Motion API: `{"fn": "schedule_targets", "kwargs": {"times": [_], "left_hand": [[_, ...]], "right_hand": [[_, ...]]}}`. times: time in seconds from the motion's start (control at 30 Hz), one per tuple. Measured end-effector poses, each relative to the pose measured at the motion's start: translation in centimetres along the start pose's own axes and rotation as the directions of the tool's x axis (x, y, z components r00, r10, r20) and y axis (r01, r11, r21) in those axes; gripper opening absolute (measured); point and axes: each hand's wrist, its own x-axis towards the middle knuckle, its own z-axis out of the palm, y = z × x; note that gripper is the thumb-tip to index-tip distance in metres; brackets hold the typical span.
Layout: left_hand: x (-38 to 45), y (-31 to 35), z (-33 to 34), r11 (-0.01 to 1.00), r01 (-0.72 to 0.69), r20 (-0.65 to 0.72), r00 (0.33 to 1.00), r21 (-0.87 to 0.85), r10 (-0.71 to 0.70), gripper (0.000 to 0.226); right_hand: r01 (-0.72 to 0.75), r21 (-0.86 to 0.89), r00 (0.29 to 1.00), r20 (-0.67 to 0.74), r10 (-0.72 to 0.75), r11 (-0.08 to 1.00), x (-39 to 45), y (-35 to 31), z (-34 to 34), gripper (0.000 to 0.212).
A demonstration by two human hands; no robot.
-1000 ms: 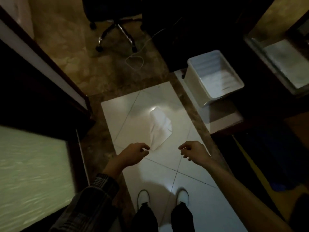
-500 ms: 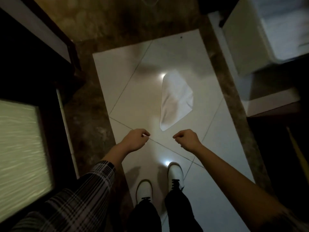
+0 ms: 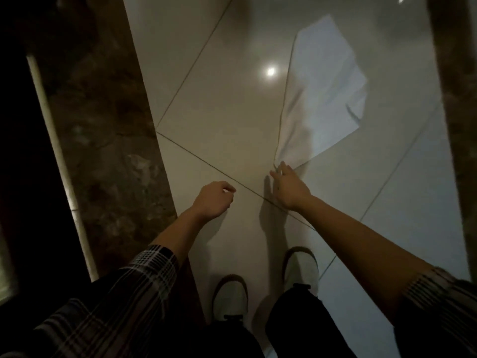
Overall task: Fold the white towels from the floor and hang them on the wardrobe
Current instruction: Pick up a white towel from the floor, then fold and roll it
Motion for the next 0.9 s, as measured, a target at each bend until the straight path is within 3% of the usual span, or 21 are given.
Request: {"fn": "schedule_targets", "kwargs": {"times": [0.17,0.27,0.37,0.47,0.53,0.63,0.9], "left_hand": [[2.0,-1.8,1.7,0.997,0.024,-0.007,1.000,-0.074,-0.025,0.028],[2.4,-2.5,2.1,0.998,0.019,-0.001,1.000,-0.052,-0.020,0.028],[2.2,-2.6,2.2,1.000,-0.004,0.010,1.000,0.003,0.004,0.029],[1.2,-2.0,1.7,0.998,-0.036,0.011,0.999,0.042,0.035,0.030],[-0.1,-1.1,1.2,0.997,-0.063,0.002,0.998,0.053,0.063,0.031],[-3.3,1.5,0.2,0.992,-0.112,-0.023,0.993,0.053,0.114,0.032],[-14.0,12.5,-5.5,0.929,-0.316,-0.026,0.945,0.191,0.326,0.040]], "right_hand": [[-0.071,-0.073,0.994,-0.088,0.065,0.995,1.5,-0.4,3.2,0.062],[-0.106,0.059,0.974,-0.197,0.115,0.993,1.9,-0.6,4.1,0.063],[-0.111,0.158,0.954,-0.260,0.150,0.981,2.2,-0.4,3.4,0.051],[-0.171,0.308,0.863,-0.412,0.293,0.936,1.3,0.0,1.7,0.031],[-0.119,0.359,0.799,-0.518,0.303,0.926,-0.2,-0.1,0.2,0.027],[0.024,0.420,0.758,-0.599,0.257,0.907,-3.7,-0.6,-2.8,0.029],[0.261,0.510,0.791,-0.600,0.121,0.820,-17.0,-3.6,-15.5,0.029]]}}
